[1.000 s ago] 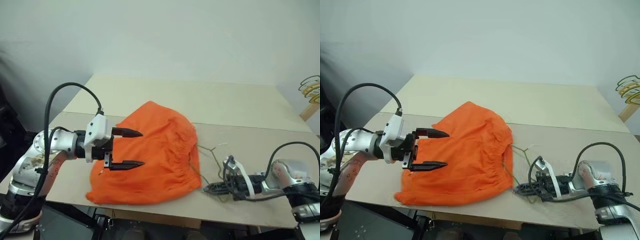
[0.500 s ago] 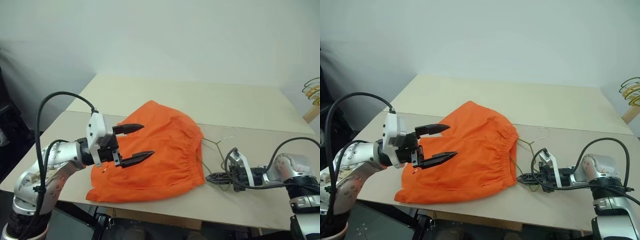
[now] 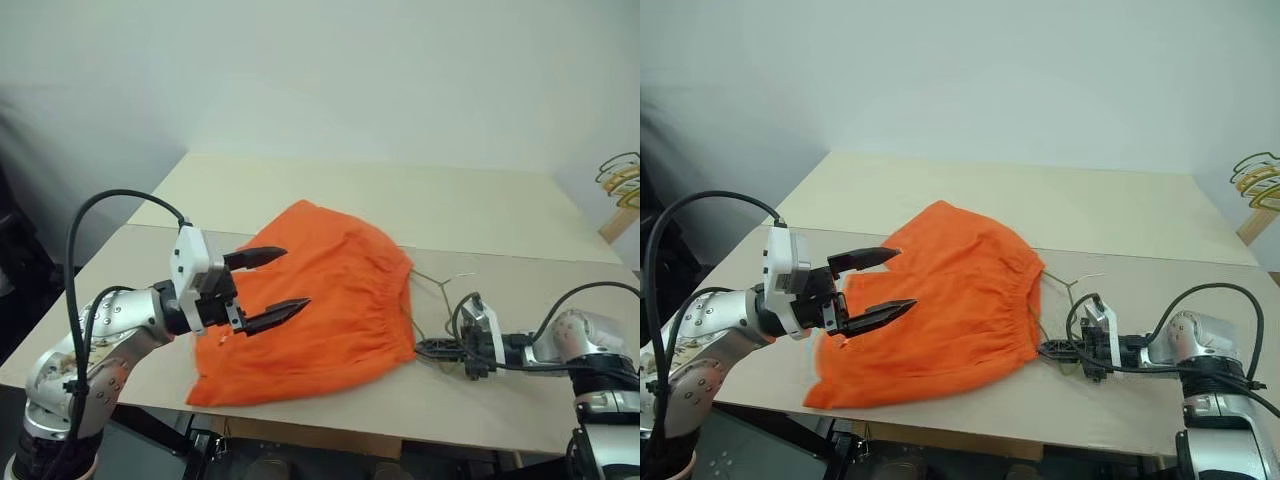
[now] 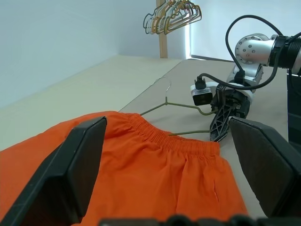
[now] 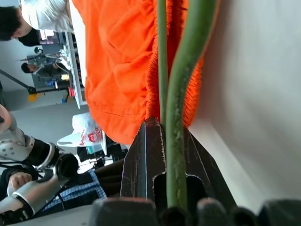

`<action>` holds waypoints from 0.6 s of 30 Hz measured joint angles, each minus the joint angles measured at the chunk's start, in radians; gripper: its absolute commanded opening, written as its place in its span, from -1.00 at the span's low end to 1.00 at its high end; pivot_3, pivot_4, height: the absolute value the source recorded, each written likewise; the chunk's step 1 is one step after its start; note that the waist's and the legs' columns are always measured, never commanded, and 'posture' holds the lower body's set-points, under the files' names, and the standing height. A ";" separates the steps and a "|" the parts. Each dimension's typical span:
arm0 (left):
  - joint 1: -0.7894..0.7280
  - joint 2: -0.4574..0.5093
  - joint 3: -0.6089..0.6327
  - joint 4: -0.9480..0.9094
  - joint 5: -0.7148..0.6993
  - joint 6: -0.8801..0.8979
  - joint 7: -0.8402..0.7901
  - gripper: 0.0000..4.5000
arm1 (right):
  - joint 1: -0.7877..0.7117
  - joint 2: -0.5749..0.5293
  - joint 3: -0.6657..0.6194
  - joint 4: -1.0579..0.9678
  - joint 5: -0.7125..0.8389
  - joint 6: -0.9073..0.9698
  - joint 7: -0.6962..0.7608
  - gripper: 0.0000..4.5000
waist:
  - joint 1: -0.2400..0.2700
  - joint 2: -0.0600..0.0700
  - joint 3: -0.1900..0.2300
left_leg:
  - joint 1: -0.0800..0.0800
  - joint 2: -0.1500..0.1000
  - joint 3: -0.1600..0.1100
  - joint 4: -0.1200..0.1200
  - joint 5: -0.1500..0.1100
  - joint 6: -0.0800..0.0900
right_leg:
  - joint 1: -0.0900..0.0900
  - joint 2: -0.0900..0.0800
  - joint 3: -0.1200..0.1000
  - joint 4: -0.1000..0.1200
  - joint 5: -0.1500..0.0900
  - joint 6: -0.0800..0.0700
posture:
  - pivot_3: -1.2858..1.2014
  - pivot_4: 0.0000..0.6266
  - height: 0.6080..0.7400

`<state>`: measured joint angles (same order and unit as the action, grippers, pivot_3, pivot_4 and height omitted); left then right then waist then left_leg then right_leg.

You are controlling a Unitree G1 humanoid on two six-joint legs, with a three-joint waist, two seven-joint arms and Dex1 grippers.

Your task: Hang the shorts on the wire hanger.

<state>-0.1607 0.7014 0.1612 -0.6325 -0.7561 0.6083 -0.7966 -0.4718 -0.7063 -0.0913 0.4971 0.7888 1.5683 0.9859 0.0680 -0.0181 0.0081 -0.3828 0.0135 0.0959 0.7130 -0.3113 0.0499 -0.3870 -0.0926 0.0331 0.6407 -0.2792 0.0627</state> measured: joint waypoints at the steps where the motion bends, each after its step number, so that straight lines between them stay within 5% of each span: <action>1: 0.000 0.000 0.000 0.000 0.000 -0.001 -0.001 0.99 | 0.000 0.010 -0.004 -0.006 0.001 -0.001 -0.001 -1.00 | 0.000 0.000 0.000 | 0.000 0.000 0.000 0.000 0.000 0.000 | 0.000 0.000 0.000 0.000 0.000 0.000 | 0.13 -1.00 1.00; 18: -0.023 0.007 -0.006 0.009 0.006 -0.005 -0.014 0.99 | 0.260 -0.139 0.210 -0.498 0.098 -0.001 0.141 -1.00 | 0.002 -0.001 0.000 | 0.000 0.001 -0.001 0.001 -0.003 0.005 | 0.000 -0.001 -0.001 -0.001 0.000 0.000 | 0.12 -1.00 1.00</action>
<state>-0.1832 0.7079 0.1553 -0.6232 -0.7497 0.6034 -0.8109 -0.2122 -0.8457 0.1184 -0.0014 0.8865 1.5678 1.1273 0.0697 -0.0186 0.0083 -0.3832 0.0143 0.0946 0.7135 -0.3140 0.0548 -0.3866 -0.0935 0.0323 0.6396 -0.2792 0.0627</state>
